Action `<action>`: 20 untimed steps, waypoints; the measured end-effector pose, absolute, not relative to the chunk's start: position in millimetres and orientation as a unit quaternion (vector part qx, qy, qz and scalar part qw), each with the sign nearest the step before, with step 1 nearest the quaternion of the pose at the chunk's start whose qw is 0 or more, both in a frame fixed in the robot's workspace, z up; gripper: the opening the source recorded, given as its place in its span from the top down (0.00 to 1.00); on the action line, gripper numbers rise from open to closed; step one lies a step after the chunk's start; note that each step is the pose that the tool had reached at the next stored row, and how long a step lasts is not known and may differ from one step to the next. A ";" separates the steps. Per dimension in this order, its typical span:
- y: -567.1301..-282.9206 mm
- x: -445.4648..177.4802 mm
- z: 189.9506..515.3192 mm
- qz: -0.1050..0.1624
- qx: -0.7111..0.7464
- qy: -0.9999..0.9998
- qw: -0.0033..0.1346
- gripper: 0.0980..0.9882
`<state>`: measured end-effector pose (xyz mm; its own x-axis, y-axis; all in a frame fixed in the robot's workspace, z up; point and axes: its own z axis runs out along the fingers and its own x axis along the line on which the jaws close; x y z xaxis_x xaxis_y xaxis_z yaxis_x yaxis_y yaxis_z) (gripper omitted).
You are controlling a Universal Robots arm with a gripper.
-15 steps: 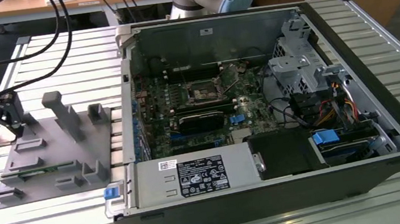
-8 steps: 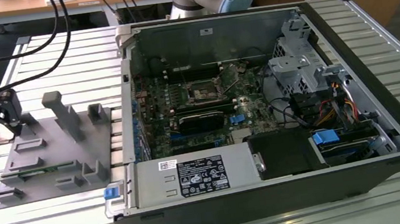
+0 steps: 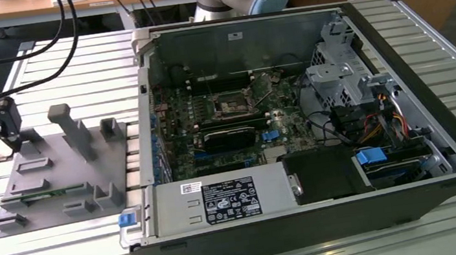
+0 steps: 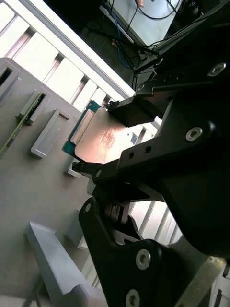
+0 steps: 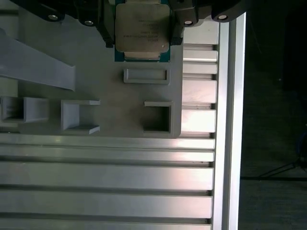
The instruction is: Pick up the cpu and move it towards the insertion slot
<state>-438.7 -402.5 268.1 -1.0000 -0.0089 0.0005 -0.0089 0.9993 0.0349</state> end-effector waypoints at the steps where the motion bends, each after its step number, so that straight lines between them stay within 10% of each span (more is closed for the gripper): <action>1: -402.5 -438.7 268.9 -0.017 0.004 -1.000 0.000 0.50; 20: -402.5 -438.8 282.7 -0.017 0.004 -1.000 0.000 0.50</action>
<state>-438.8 -402.5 282.7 -1.0000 -0.0089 0.0005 -0.0089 0.9994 0.0349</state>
